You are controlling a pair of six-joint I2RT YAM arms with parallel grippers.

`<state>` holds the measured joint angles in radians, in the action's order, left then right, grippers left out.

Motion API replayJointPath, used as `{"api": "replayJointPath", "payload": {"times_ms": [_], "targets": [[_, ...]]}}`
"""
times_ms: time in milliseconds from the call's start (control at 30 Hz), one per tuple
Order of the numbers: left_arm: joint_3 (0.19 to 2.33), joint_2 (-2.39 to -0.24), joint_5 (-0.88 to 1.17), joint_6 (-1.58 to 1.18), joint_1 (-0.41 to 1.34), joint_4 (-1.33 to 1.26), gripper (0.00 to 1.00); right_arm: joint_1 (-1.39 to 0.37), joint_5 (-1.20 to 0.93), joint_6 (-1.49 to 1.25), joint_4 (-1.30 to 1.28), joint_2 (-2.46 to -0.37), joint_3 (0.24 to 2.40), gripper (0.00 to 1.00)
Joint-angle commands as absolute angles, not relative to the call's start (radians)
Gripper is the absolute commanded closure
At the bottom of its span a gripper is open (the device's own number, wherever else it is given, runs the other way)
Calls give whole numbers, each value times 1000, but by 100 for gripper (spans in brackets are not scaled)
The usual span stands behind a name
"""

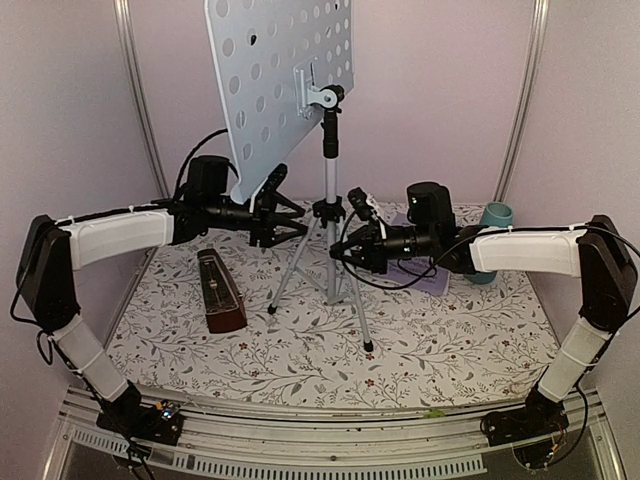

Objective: Set up the instrument practice props
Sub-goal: Adjust the music stand at the center of the board.

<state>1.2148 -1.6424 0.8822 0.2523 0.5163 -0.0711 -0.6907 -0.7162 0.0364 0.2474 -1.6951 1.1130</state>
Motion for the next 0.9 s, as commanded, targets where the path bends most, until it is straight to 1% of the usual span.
{"api": "replayJointPath", "payload": {"times_ms": [0,167,233,300,500,533,600,633,733,800,867], "targets": [[1241,-1692,851,266,563,-19,45,-673,-620,268,242,-1747,1098,100],[1252,-1709,813,269,587,-17,49,-672,-615,270,233,-1744,1099,100],[1252,-1710,808,269,592,-18,52,-672,-612,271,229,-1742,1101,100],[1252,-1714,797,269,598,-18,57,-672,-607,270,226,-1740,1101,100],[1242,-1714,755,262,614,-41,78,-672,-591,263,213,-1734,1102,100],[1239,-1711,745,262,617,-46,83,-673,-585,258,208,-1733,1104,100],[1225,-1700,719,258,622,-66,96,-672,-574,252,190,-1728,1114,100],[1214,-1691,707,252,623,-83,100,-672,-562,247,182,-1725,1119,99],[1171,-1658,654,220,627,-157,100,-672,-531,241,156,-1713,1132,85],[1144,-1637,598,200,632,-198,100,-672,-502,233,152,-1699,1131,72],[1119,-1615,517,182,643,-227,100,-672,-463,221,152,-1688,1131,62]]}}
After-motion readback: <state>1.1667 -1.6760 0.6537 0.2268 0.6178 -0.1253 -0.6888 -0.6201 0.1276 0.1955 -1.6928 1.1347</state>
